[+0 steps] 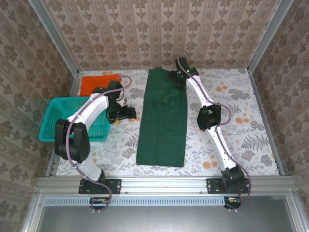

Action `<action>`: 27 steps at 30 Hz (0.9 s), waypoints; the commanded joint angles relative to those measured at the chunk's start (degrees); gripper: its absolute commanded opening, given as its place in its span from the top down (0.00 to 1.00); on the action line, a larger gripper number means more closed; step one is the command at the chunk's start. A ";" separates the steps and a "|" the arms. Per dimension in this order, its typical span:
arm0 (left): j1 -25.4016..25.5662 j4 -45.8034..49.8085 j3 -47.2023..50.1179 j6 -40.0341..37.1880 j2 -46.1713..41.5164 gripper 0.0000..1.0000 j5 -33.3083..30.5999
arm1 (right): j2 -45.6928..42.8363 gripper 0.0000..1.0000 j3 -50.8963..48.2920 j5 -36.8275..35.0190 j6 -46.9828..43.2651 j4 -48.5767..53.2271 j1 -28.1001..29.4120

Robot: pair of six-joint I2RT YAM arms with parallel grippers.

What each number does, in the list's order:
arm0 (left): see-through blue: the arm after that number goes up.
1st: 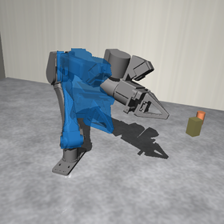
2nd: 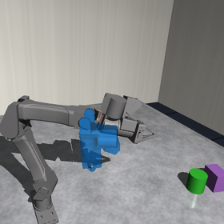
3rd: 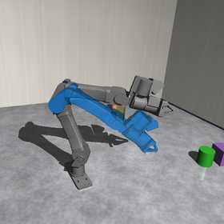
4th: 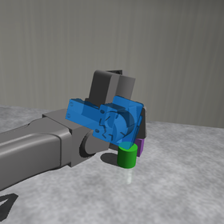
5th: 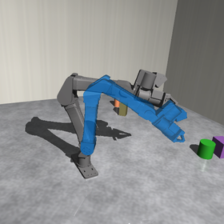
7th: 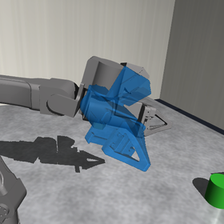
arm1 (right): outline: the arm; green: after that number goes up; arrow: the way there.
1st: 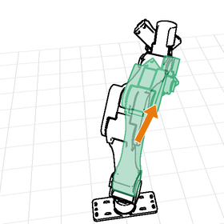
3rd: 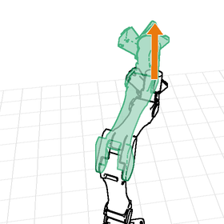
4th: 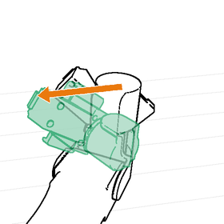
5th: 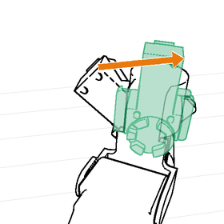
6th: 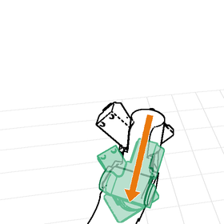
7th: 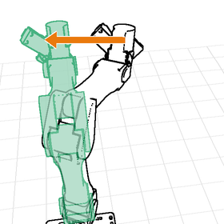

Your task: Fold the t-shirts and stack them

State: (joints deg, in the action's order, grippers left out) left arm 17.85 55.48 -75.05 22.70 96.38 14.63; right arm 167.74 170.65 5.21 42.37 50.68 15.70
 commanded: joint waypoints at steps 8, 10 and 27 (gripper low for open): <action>0.82 1.45 -1.73 -1.51 2.35 0.17 0.16 | -15.95 0.16 2.62 -4.10 -7.49 16.19 -1.55; 1.45 1.82 -1.93 -1.73 2.75 0.18 -0.17 | -17.98 0.16 4.94 -4.13 -8.87 22.23 -2.62; 3.03 1.38 -1.60 -1.50 0.43 0.21 -0.85 | -49.28 0.17 -12.21 2.27 -22.16 52.11 -20.30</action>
State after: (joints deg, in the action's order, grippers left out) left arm 20.56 55.72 -75.53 22.22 98.63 13.45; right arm 126.82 163.22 5.78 22.92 90.54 -2.37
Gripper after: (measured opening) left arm 0.796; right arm 0.833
